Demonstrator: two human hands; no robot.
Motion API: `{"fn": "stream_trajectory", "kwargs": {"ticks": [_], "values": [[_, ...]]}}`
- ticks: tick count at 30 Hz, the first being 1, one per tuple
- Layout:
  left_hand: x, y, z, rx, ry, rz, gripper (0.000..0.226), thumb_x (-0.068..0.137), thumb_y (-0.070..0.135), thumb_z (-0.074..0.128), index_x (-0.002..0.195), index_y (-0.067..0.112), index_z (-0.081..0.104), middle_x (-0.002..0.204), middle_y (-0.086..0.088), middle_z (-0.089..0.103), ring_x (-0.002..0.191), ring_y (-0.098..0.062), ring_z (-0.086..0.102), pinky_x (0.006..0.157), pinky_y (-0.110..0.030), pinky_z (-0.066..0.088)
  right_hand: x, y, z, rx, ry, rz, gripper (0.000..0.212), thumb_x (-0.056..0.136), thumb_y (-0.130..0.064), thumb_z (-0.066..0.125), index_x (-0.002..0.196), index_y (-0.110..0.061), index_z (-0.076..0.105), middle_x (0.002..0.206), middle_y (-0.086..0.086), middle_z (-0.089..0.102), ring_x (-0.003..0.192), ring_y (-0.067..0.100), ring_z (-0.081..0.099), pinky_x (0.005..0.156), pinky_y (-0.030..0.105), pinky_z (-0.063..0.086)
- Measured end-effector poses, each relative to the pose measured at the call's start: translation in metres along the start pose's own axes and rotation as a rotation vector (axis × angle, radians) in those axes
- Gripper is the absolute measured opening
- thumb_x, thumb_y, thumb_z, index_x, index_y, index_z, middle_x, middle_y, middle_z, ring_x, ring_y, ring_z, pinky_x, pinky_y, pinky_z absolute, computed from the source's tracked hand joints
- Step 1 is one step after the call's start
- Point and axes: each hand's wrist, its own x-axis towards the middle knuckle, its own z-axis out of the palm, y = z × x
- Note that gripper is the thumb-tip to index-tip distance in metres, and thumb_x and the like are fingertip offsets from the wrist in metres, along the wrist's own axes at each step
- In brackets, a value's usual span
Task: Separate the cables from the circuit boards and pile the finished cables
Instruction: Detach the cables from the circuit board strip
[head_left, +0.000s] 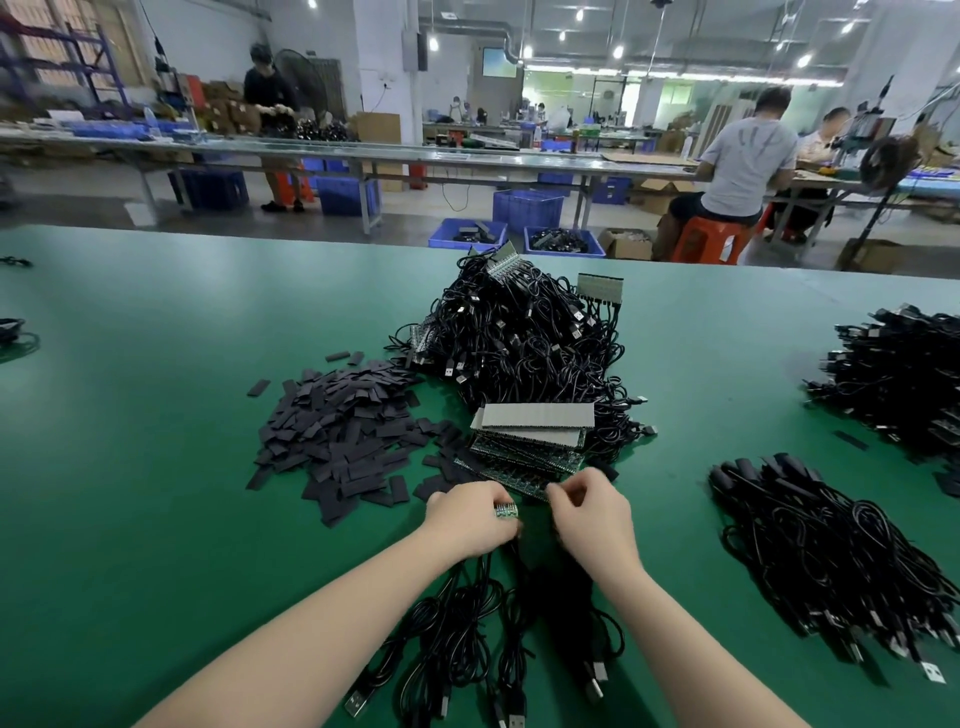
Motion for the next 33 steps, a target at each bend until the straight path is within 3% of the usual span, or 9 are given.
{"fn": "stream_trajectory", "kwargs": {"ticks": [4,9,11,14,16,19,23,27,33], "values": [[-0.003,-0.006,0.011,0.057,0.145,0.08,0.05,0.086,0.056,0.057,0.132,0.04,0.05,0.131,0.012,0.054,0.124,-0.017,0.047,0.1,-0.04,0.028,-0.009,-0.015,-0.016,0.075,0.264,-0.212,0.012,0.099,-0.028,0.058,0.088,-0.026,0.053,0.082,-0.01,0.061,0.07,0.005,0.056,0.062,0.029,0.039],[-0.005,-0.011,0.007,-0.101,0.287,0.144,0.039,0.094,0.049,0.047,0.132,0.041,0.05,0.13,0.016,0.056,0.123,-0.013,0.048,0.103,-0.039,0.026,-0.021,-0.049,-0.024,0.189,0.196,-0.38,0.023,0.098,-0.027,0.061,0.083,-0.041,0.051,0.081,-0.014,0.063,0.067,0.005,0.061,0.06,0.02,0.044],[-0.006,-0.013,-0.001,-0.136,0.359,0.109,0.036,0.095,0.043,0.048,0.13,0.04,0.053,0.125,0.015,0.06,0.12,-0.011,0.052,0.103,-0.04,0.03,-0.022,-0.061,-0.024,0.449,0.12,-0.304,0.025,0.098,-0.023,0.061,0.082,-0.041,0.055,0.086,-0.011,0.065,0.072,0.011,0.07,0.064,0.024,0.054],[-0.005,-0.028,-0.015,-0.131,0.498,0.031,0.031,0.096,0.033,0.048,0.126,0.035,0.057,0.117,0.013,0.062,0.113,-0.013,0.055,0.097,-0.039,0.033,-0.019,-0.067,-0.018,0.923,0.059,-0.004,0.006,0.1,-0.017,0.058,0.096,-0.02,0.057,0.093,0.007,0.063,0.072,0.02,0.075,0.062,0.026,0.058],[-0.004,-0.044,-0.024,-0.113,0.572,-0.056,0.031,0.095,0.028,0.049,0.124,0.034,0.058,0.116,0.01,0.062,0.111,-0.014,0.056,0.097,-0.041,0.036,-0.015,-0.058,-0.01,1.02,0.051,0.217,0.005,0.101,-0.014,0.056,0.102,-0.009,0.054,0.094,0.011,0.061,0.069,0.02,0.073,0.059,0.025,0.059],[0.0,-0.073,-0.036,0.082,0.551,-0.181,0.039,0.093,0.032,0.052,0.132,0.032,0.052,0.129,0.003,0.055,0.117,-0.021,0.051,0.099,-0.042,0.038,-0.016,-0.032,0.005,0.92,-0.038,0.408,0.006,0.1,-0.011,0.057,0.105,-0.008,0.053,0.092,0.009,0.068,0.069,0.02,0.072,0.06,0.029,0.059],[0.004,-0.105,-0.041,0.288,0.324,-0.325,0.054,0.096,0.05,0.042,0.145,0.029,0.036,0.144,-0.002,0.04,0.127,-0.028,0.04,0.101,-0.042,0.035,-0.016,0.003,0.014,0.46,-0.048,0.23,0.008,0.097,-0.017,0.063,0.104,-0.016,0.058,0.076,-0.006,0.076,0.067,0.01,0.072,0.068,0.031,0.057],[0.008,-0.111,-0.047,0.414,0.339,-0.246,0.043,0.098,0.046,0.042,0.136,0.028,0.049,0.133,-0.001,0.051,0.119,-0.024,0.048,0.095,-0.036,0.04,-0.01,0.006,0.013,0.484,-0.089,0.197,0.013,0.097,-0.016,0.063,0.103,-0.026,0.064,0.078,-0.008,0.076,0.067,0.009,0.071,0.059,0.021,0.053],[0.013,-0.105,-0.058,0.443,0.319,-0.193,0.032,0.099,0.037,0.049,0.128,0.025,0.055,0.122,0.0,0.059,0.105,-0.021,0.06,0.083,-0.033,0.046,0.0,0.009,0.016,0.606,-0.107,0.235,0.003,0.095,-0.011,0.066,0.097,-0.012,0.068,0.084,0.012,0.075,0.075,0.02,0.075,0.067,0.028,0.059]]}}
